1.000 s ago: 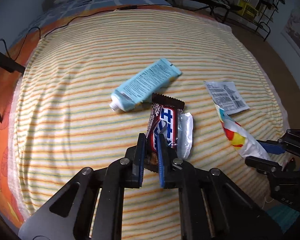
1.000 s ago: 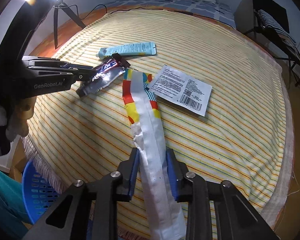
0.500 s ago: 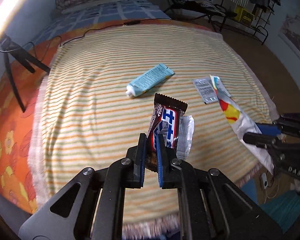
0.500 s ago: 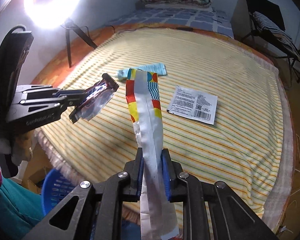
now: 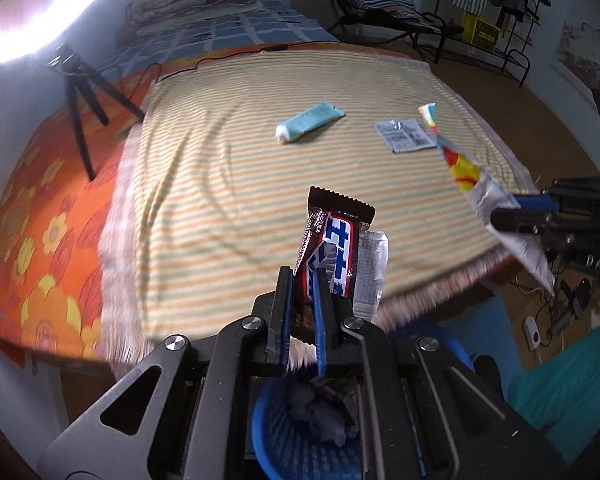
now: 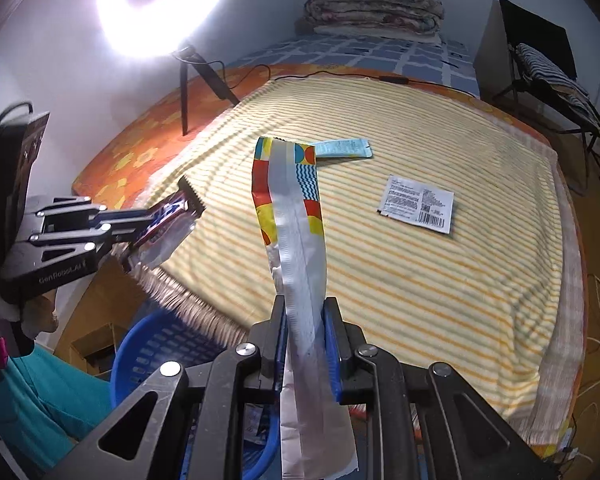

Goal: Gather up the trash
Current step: 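Carry the chocolate bar and wrapper strip over the blue basket and open both grippers, then move both tools back over the blue tube and receipt packet, then grasp the light-blue tube with the left gripper while the right gripper grasps the receipt packet, then carry the tube and packet over the blue basket and open both grippers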

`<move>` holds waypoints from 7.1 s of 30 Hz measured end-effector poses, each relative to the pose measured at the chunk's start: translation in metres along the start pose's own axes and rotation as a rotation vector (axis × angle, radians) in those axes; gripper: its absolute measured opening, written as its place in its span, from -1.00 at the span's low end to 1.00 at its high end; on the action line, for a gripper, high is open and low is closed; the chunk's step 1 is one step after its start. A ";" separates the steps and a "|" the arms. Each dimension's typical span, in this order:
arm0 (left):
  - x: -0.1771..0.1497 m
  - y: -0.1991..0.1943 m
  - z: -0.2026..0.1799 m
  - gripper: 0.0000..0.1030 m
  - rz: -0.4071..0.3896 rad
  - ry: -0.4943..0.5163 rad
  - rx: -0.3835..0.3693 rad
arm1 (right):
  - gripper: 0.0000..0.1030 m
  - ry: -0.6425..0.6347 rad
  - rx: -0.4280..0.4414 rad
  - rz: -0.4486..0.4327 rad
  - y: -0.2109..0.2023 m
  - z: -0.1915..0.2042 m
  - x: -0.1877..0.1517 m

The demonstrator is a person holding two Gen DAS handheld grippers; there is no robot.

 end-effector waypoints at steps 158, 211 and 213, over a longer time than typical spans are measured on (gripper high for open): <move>0.174 0.167 0.009 0.36 0.057 -0.097 -0.075 | 0.29 0.253 0.206 0.155 0.124 -0.130 0.081; 0.100 0.041 -0.007 -0.32 -0.037 0.024 0.024 | -0.12 0.014 -0.063 0.024 0.019 -0.056 0.053; 0.089 0.032 -0.008 -0.32 -0.040 0.026 0.024 | -0.12 0.001 -0.058 0.014 0.012 -0.044 0.045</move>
Point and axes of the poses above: each gripper's, at about its wrist camera, not at the fingertips, and y roughly the way its jaws point, z to its left, x to its top, the point moved 7 cm from there along y, roughly the way its jaws point, and after that the axes turned 2 degrees about -x, right-handed, at the moved point
